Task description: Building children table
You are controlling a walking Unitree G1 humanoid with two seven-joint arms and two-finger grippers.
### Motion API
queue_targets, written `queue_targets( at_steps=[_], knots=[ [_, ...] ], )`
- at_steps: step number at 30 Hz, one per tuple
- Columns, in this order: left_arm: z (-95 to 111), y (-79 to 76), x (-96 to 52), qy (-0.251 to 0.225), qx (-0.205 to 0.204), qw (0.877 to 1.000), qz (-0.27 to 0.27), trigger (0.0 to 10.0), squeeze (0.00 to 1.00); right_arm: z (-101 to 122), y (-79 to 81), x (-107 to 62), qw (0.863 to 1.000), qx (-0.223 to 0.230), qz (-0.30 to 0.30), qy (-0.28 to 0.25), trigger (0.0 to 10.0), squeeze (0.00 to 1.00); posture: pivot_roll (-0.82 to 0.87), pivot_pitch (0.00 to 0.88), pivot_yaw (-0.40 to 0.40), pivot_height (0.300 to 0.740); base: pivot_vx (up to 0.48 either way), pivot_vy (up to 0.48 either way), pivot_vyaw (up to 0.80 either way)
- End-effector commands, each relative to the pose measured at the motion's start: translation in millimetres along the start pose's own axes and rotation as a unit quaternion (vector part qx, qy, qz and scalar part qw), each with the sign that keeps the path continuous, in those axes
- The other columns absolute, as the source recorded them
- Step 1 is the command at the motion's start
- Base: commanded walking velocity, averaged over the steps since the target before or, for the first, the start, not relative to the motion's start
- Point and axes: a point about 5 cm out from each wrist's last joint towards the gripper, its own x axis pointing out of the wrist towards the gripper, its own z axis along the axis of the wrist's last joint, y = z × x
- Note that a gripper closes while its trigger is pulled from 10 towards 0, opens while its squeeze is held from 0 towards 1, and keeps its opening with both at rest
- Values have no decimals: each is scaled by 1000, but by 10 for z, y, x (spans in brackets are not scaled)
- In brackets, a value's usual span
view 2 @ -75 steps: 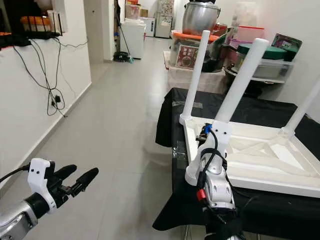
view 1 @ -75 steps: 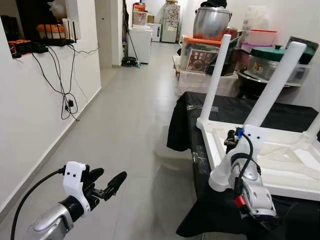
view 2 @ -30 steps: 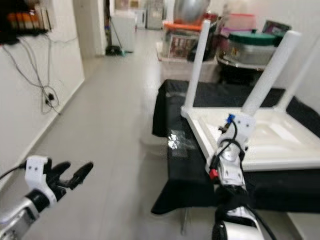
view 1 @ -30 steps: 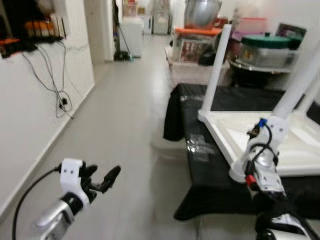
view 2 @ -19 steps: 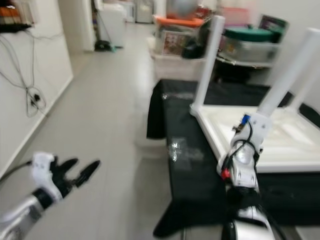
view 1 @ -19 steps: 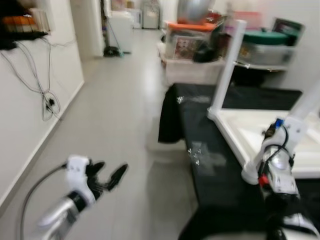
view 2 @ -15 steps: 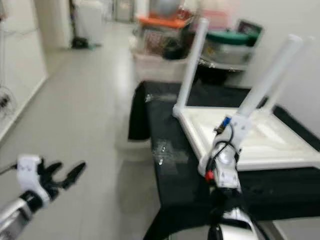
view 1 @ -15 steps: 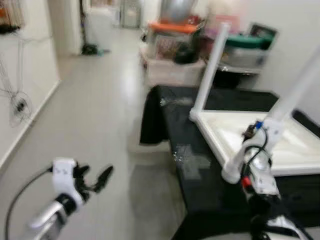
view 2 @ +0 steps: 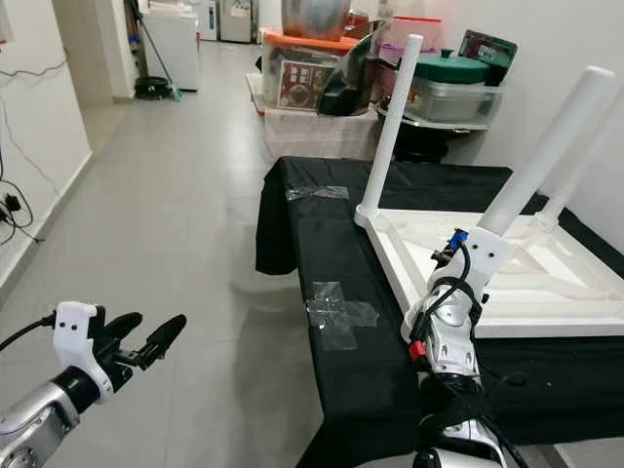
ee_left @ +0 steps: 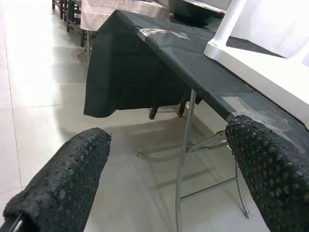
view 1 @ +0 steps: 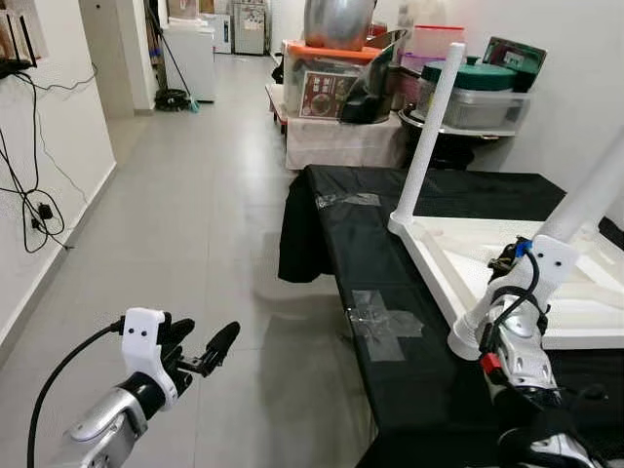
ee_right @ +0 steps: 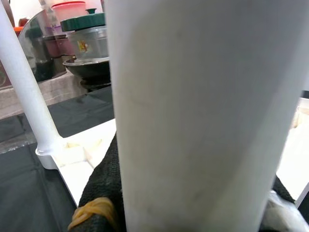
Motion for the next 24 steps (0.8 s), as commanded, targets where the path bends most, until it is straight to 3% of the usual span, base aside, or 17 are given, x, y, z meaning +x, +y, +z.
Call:
queue_targets(
  at_steps=[1,12,24],
  knots=[
    [-18,-18,18,6,4,1000,-4,10000,0,-555,-206,-138,992,-58,-18,107,10000,0,67,0,-59,740,0,0,0],
    [-39,-31,20,11,7,1000,-6,10000,0,-531,-103,-153,993,-57,20,100,10000,0,68,0,-62,740,0,-69,-283],
    [-51,-31,31,17,11,1000,-5,10000,0,-533,-57,-168,992,-67,43,98,10000,0,67,0,-62,740,0,-479,0]
  ],
)
